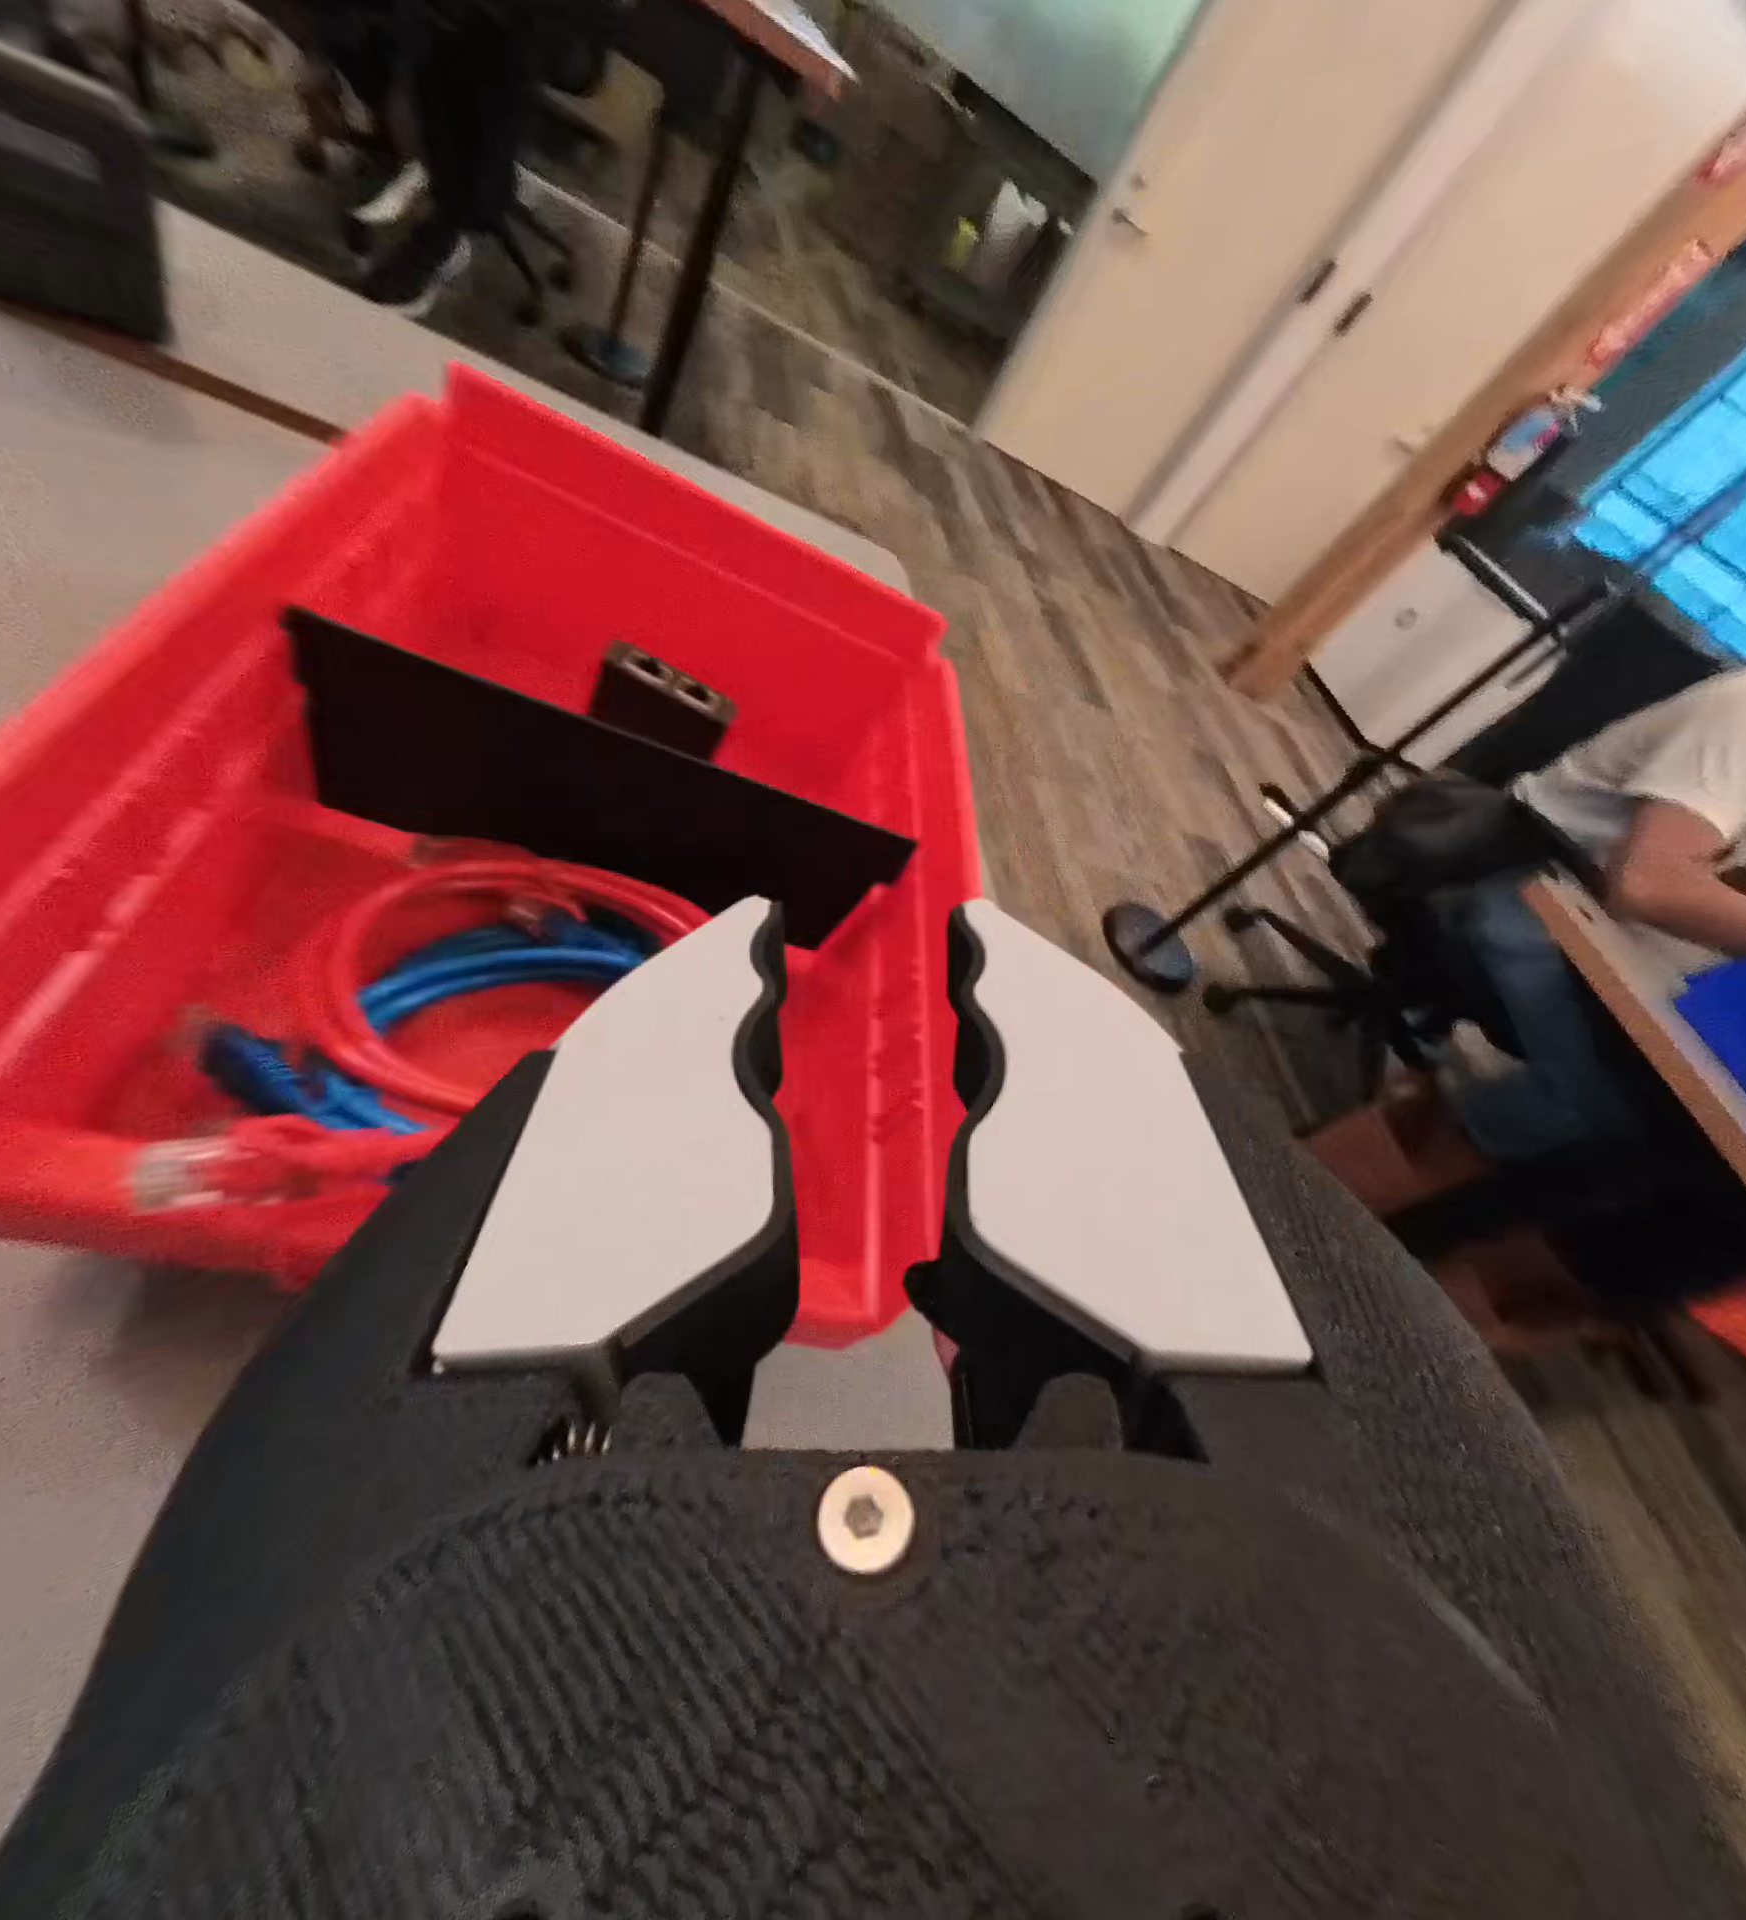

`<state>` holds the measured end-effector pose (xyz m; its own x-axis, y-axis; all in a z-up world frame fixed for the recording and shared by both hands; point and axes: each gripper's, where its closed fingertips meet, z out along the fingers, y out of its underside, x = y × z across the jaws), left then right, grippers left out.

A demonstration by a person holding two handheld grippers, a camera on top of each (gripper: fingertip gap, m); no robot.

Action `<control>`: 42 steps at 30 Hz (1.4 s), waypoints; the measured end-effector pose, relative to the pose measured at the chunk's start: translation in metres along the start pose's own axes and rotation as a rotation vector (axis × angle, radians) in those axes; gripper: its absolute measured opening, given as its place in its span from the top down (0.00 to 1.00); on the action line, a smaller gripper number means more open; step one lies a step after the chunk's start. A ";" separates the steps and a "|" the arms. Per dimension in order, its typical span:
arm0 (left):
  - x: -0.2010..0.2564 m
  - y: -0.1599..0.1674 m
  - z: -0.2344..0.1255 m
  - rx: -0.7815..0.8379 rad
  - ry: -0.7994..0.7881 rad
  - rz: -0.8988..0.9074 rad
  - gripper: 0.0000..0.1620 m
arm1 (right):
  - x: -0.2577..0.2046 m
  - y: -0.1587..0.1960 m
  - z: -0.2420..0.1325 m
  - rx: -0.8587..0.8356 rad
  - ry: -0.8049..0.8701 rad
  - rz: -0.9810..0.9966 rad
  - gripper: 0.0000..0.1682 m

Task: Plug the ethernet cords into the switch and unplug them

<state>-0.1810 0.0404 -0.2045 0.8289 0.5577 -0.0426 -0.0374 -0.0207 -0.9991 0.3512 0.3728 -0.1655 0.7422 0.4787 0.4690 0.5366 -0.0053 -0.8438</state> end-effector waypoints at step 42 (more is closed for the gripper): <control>0.020 -0.007 -0.004 0.015 0.081 -0.021 0.37 | -0.108 -0.002 0.094 -0.323 -0.273 -0.143 0.89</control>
<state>-0.1616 0.0484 -0.1987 0.8721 0.4889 -0.0228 -0.0276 0.0026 -0.9996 0.2321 0.4037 -0.2386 0.5417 0.7088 0.4519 0.7559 -0.1755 -0.6308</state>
